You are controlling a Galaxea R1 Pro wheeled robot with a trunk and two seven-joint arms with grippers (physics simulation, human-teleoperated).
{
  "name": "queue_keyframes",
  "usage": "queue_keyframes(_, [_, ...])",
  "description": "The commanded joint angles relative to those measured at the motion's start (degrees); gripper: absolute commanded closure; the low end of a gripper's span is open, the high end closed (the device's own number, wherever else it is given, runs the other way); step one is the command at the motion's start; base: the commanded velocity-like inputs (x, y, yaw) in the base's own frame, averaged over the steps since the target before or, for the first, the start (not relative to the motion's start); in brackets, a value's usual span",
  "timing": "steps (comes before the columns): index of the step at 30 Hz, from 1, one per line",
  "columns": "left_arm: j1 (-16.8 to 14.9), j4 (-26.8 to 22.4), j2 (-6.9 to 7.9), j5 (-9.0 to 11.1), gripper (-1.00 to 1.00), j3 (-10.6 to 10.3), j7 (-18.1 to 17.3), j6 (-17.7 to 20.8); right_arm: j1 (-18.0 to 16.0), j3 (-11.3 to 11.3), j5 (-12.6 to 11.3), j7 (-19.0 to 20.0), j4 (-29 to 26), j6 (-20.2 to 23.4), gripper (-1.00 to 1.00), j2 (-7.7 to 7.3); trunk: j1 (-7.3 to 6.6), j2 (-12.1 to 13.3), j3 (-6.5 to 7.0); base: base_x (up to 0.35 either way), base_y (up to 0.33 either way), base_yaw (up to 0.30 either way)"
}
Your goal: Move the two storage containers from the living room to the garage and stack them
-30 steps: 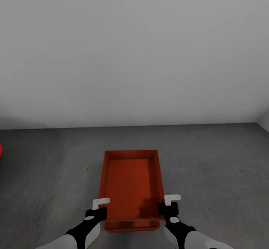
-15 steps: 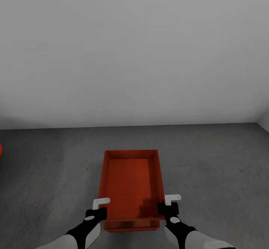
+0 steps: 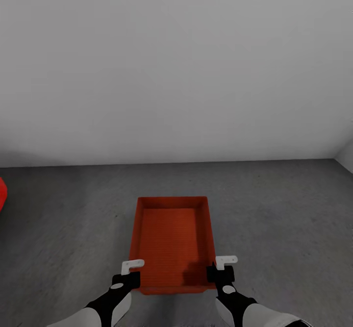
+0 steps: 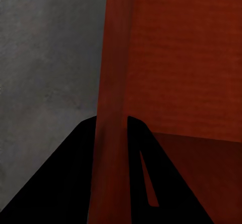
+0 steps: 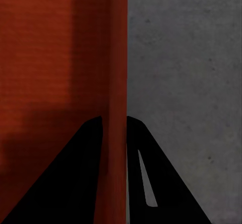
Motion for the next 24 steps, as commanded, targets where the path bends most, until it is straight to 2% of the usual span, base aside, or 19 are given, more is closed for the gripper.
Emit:
queue_keyframes(1, [0.0,-0.04,0.26,0.89,1.0,-0.27,0.43,0.01,-0.04,0.16,-0.21,0.2,-0.16,0.13,1.0,0.03,0.0,-0.03,-0.04,-0.006,0.0,0.0])
queue_keyframes(2, [-0.01,-0.04,0.26,0.73,1.0,-0.27,0.43,0.01,-0.04,1.47,-1.55,0.15,-0.16,0.05,1.0,0.03,0.0,-0.03,-0.04,-0.004,0.0,0.0])
queue_keyframes(3, [0.02,-0.04,0.26,1.03,1.0,-0.27,0.43,0.01,-0.04,-26.96,25.82,0.65,-0.16,0.56,1.0,0.03,0.0,-0.03,-0.04,-0.002,0.0,0.0])
queue_keyframes(12, [0.01,-0.04,0.26,1.04,1.0,-0.27,0.42,0.01,-0.04,-26.96,25.82,0.65,-0.16,0.47,1.0,0.03,0.0,-0.03,-0.04,0.0,0.0,0.011])
queue_keyframes(18, [0.0,-0.04,0.26,1.03,1.0,-0.27,0.4,0.01,-0.04,-26.96,25.82,0.65,-0.16,0.47,1.0,0.03,0.0,-0.03,-0.04,0.0,0.0,0.199])
queue_keyframes(24, [-0.02,-0.04,0.26,1.02,1.0,-0.27,0.41,0.01,-0.04,-26.96,25.82,0.65,-0.16,0.47,1.0,-0.01,0.0,-0.03,-0.04,0.0,0.0,0.054])
